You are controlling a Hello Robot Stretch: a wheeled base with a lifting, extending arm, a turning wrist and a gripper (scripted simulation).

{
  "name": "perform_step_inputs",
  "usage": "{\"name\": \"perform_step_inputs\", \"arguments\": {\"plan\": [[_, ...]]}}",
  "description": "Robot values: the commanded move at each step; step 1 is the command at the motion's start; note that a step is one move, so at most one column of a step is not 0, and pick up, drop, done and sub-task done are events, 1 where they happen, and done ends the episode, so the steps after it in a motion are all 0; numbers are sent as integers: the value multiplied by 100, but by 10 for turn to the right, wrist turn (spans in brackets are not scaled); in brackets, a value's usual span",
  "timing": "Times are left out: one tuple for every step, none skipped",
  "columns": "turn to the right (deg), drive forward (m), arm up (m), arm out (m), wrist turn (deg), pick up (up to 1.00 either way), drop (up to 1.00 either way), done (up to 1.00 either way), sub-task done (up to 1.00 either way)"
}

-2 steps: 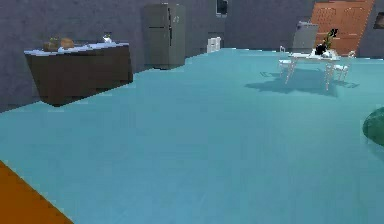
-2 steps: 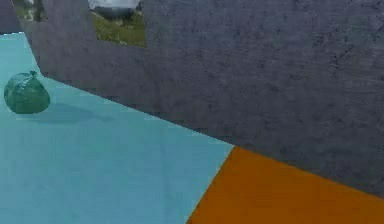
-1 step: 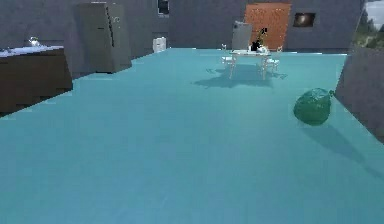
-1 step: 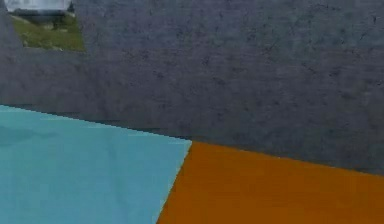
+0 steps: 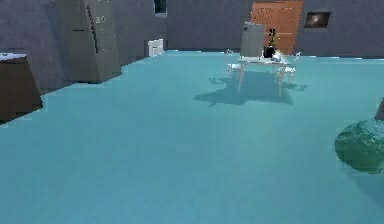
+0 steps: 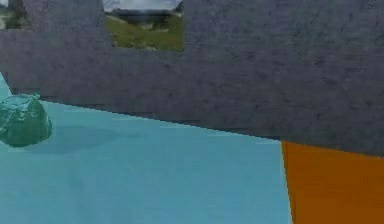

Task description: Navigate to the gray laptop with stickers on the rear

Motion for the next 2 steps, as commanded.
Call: {"name": "perform_step_inputs", "arguments": {"plan": [[0,100,0,0,0,0,0,0,0],[30,0,0,0,0,0,0,0,0]]}}
